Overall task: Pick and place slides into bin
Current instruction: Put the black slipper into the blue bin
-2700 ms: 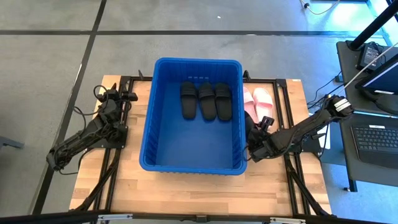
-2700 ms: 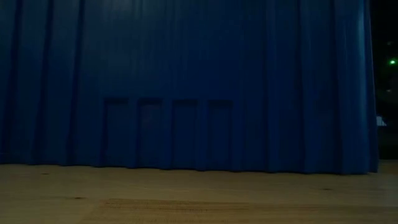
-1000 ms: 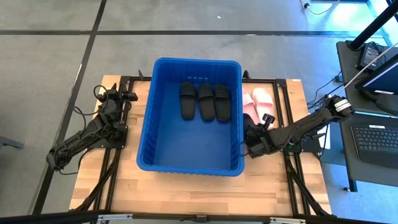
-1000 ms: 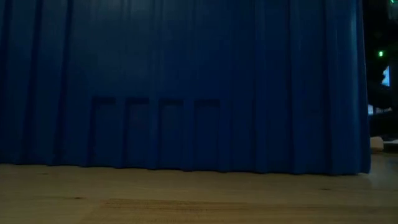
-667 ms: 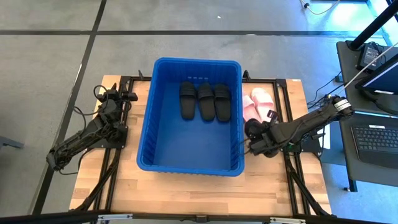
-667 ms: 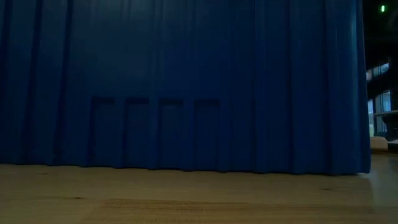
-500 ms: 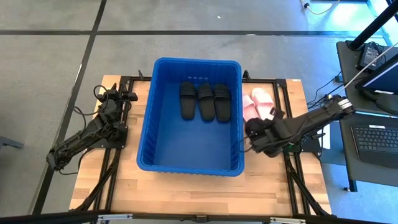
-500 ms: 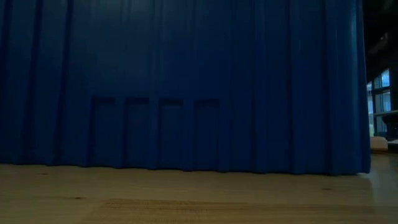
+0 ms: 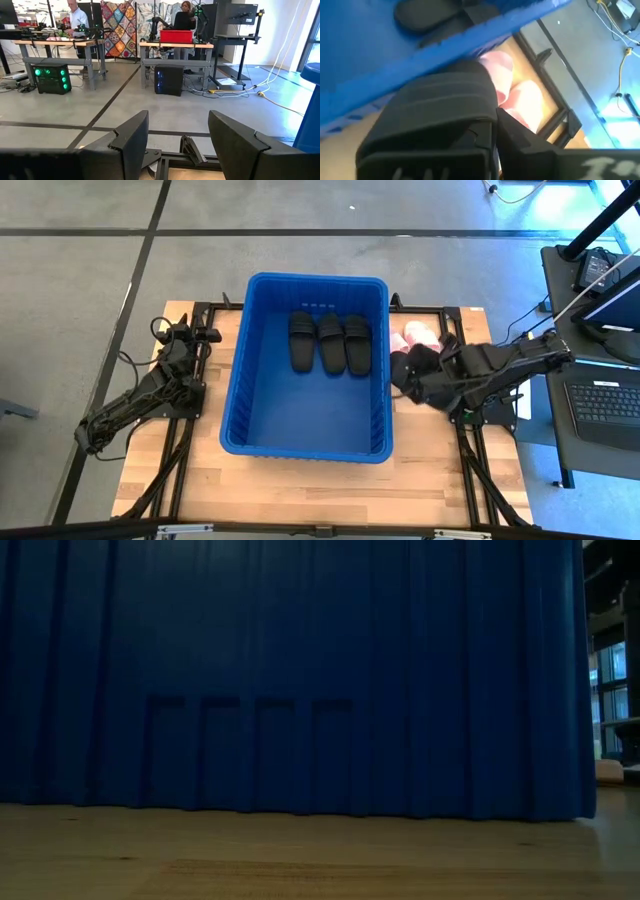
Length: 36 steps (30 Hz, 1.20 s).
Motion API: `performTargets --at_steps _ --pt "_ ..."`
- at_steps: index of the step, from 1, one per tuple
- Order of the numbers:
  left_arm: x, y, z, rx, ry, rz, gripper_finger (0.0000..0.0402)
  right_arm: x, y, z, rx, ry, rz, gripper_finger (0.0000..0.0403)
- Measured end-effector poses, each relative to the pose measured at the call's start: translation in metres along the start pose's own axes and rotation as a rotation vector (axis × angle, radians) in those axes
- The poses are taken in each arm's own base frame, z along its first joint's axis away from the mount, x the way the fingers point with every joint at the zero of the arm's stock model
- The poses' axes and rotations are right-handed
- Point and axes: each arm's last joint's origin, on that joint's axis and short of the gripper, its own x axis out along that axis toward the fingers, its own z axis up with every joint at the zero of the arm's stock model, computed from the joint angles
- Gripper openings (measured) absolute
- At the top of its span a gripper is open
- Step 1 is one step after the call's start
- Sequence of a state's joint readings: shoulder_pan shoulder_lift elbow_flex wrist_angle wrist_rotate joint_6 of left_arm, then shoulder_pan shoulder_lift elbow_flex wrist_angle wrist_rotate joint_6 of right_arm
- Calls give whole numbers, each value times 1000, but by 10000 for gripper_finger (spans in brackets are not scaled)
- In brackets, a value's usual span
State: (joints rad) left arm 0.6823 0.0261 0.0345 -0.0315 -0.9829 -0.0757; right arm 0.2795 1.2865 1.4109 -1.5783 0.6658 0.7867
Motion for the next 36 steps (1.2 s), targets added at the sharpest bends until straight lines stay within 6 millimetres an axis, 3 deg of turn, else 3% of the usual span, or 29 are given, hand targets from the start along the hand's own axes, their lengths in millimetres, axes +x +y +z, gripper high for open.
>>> performTargets --at_steps 5,14,17,22,27,31,36 --pt "0 0 0 0 0 0 202 -13 -21 22 17 -48 7 12" --pt "0 0 0 0 0 0 202 -41 -61 61 190 -330 -116 12" --pt "0 0 0 0 0 0 202 -48 -63 82 276 -473 -76 12" --pt "0 0 0 0 0 0 202 -49 -48 123 329 -686 -38 12" --pt "0 0 0 0 0 0 202 -24 -16 167 288 -804 -24 12" --pt "0 0 0 0 0 0 202 11 8 195 336 -839 -46 12" --pt "0 0 0 -1 0 0 202 62 38 215 380 -817 -58 12"
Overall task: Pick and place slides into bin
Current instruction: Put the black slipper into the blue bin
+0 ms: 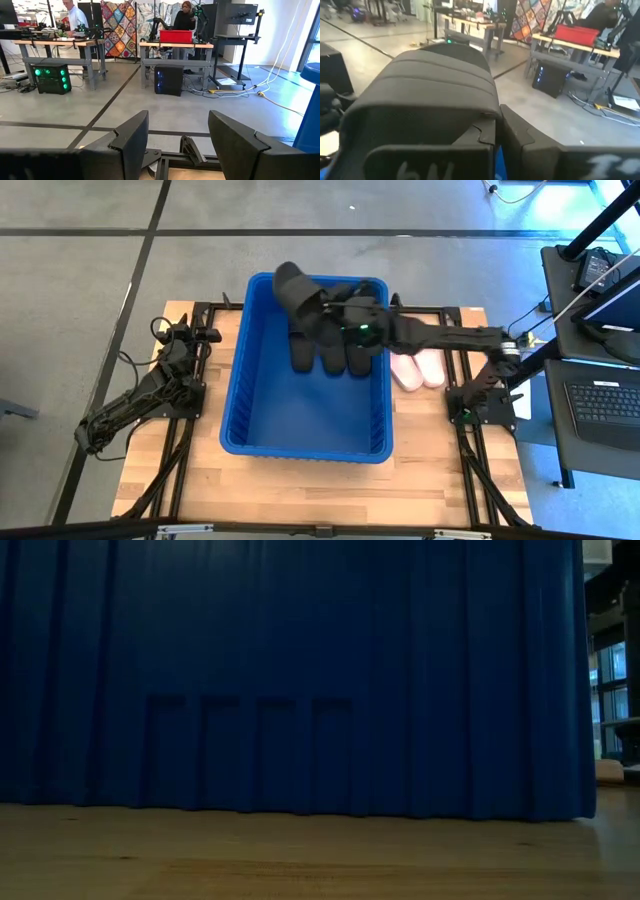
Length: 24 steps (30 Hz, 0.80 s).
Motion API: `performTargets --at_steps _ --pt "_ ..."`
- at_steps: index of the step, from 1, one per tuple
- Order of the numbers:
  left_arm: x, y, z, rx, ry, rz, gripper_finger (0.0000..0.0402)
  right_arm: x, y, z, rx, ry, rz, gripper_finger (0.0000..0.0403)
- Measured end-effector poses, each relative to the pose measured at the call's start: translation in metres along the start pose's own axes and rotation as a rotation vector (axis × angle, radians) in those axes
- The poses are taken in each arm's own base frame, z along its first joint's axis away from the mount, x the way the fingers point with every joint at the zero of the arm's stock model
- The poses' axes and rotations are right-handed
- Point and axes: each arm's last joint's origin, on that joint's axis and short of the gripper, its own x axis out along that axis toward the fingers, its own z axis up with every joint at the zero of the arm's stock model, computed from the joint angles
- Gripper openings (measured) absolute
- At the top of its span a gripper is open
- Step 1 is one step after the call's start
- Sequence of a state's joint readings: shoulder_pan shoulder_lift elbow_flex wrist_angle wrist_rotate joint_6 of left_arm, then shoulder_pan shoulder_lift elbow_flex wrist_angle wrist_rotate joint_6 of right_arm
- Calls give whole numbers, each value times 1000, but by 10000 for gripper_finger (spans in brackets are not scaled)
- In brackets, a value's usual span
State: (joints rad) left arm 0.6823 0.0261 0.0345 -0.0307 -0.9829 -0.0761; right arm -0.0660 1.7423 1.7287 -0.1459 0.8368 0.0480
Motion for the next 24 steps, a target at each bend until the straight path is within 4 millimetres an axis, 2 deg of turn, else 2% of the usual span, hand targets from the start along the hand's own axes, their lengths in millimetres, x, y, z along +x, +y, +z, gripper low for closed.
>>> performTargets --at_steps 3,5,9,16,21,24 --pt "0 -1 0 -5 -1 -21 202 18 13 -21 -30 30 -11 12" --pt "0 -3 3 -13 -9 -96 202 27 19 -33 -26 52 -18 12" --pt "-6 -6 33 28 -95 -339 202 40 26 -50 -34 84 -30 12" --pt "-22 1 90 82 -232 -620 202 44 30 -57 -44 95 -31 12" --pt "-22 -8 104 276 -193 -762 202 44 30 -57 -73 96 -14 12" --pt "-16 -23 108 297 -93 -865 202 44 31 -57 -76 99 8 12"
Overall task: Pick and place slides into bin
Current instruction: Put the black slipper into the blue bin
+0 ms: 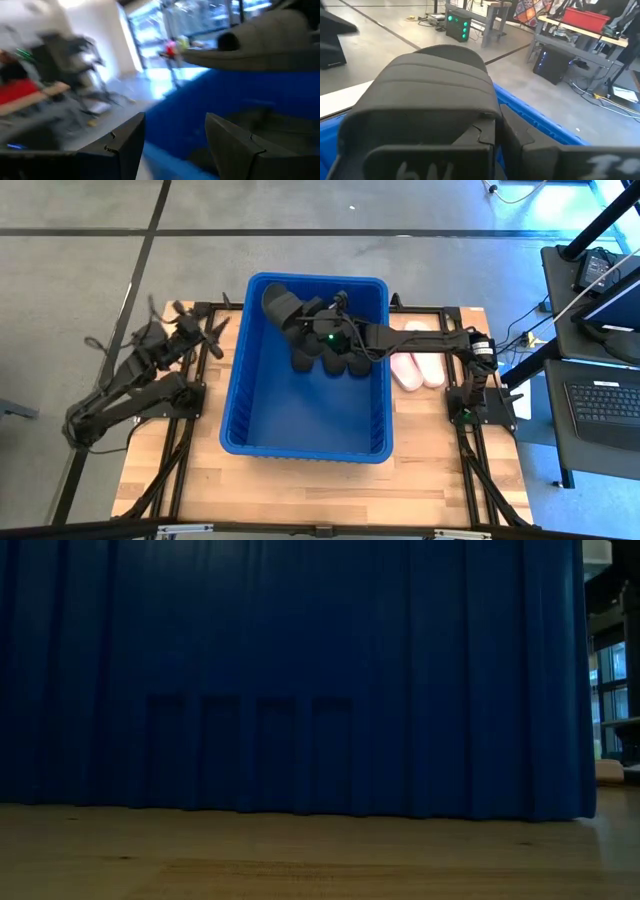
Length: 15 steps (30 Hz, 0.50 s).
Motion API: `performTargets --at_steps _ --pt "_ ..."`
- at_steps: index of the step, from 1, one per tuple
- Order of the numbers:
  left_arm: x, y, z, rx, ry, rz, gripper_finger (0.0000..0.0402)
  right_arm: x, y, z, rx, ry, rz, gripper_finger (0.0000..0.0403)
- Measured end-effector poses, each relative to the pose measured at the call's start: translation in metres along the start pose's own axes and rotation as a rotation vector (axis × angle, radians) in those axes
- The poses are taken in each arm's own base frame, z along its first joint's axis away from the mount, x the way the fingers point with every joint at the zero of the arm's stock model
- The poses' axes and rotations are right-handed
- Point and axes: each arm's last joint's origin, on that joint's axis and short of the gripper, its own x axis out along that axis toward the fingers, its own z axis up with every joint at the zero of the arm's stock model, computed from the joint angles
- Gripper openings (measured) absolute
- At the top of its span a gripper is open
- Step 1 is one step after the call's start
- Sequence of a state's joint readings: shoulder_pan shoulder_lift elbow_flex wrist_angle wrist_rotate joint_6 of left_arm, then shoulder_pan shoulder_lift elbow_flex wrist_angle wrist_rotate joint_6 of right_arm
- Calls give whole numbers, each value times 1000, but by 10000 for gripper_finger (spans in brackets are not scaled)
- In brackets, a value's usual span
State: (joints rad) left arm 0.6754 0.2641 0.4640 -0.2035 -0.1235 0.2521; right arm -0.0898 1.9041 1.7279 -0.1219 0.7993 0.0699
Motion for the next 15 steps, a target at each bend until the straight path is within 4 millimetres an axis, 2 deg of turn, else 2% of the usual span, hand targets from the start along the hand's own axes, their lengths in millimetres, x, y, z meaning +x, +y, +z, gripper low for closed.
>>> performTargets --at_steps 4,11,15 --pt "19 0 21 -132 54 -49 201 1 -1 0 -47 1 -5 12" --pt "47 -6 65 -83 250 -104 201 8 -9 0 -69 5 -30 13" --pt "61 -20 86 -21 251 -206 201 12 -14 0 -86 9 -37 13"
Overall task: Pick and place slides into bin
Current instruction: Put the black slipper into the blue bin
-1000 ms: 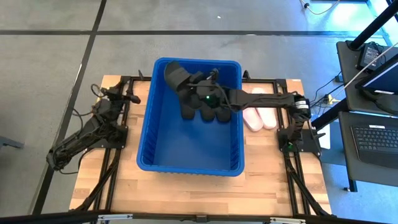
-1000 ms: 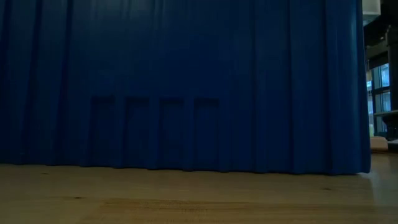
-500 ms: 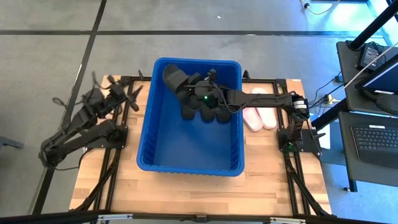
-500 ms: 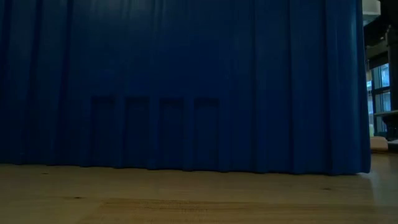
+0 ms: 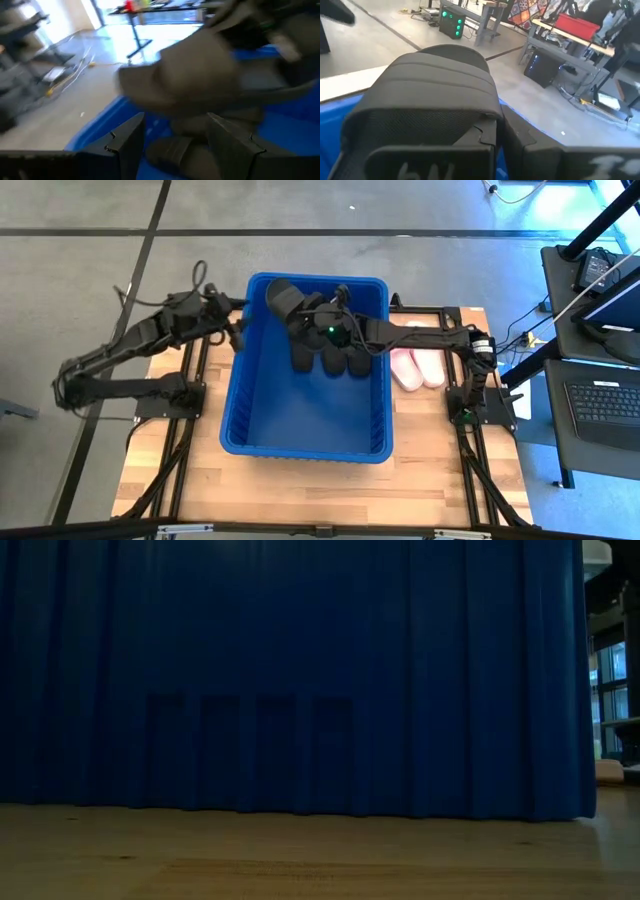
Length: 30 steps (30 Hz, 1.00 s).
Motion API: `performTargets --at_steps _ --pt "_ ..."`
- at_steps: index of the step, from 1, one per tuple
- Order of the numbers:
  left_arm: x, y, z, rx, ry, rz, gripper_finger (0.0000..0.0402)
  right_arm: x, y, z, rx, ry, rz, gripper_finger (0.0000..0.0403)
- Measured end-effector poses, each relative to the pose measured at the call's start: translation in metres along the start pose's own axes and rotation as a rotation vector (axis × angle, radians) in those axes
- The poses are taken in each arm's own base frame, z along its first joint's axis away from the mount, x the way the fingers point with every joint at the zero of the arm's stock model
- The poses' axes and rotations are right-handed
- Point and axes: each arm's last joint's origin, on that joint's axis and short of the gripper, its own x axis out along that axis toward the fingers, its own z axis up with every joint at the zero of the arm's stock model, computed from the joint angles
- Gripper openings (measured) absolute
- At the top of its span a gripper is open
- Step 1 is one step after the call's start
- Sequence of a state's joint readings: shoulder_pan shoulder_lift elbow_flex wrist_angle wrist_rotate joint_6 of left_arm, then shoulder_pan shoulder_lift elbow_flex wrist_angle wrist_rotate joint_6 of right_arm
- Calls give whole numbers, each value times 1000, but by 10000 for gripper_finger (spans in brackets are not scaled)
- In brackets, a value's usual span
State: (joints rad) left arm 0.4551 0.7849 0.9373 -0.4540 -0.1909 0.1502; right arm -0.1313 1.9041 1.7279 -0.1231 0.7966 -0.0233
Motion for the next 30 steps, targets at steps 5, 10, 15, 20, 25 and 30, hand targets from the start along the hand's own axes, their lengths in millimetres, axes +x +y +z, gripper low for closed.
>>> performTargets --at_steps 5,10,15,20,25,30 --pt "5 -16 17 141 29 -60 201 5 -4 -1 -47 5 15 13" --pt "5 -29 22 176 48 4 201 7 -7 -1 -67 12 16 14" --pt "4 -39 24 49 33 22 201 8 -8 -1 -69 13 12 14" --pt "15 -55 23 38 56 83 201 12 -12 -1 -63 15 2 14" --pt "35 -76 20 84 90 141 201 13 -13 -1 -62 13 -2 14" --pt "48 -92 21 76 61 209 201 12 -13 -2 -66 16 2 14"
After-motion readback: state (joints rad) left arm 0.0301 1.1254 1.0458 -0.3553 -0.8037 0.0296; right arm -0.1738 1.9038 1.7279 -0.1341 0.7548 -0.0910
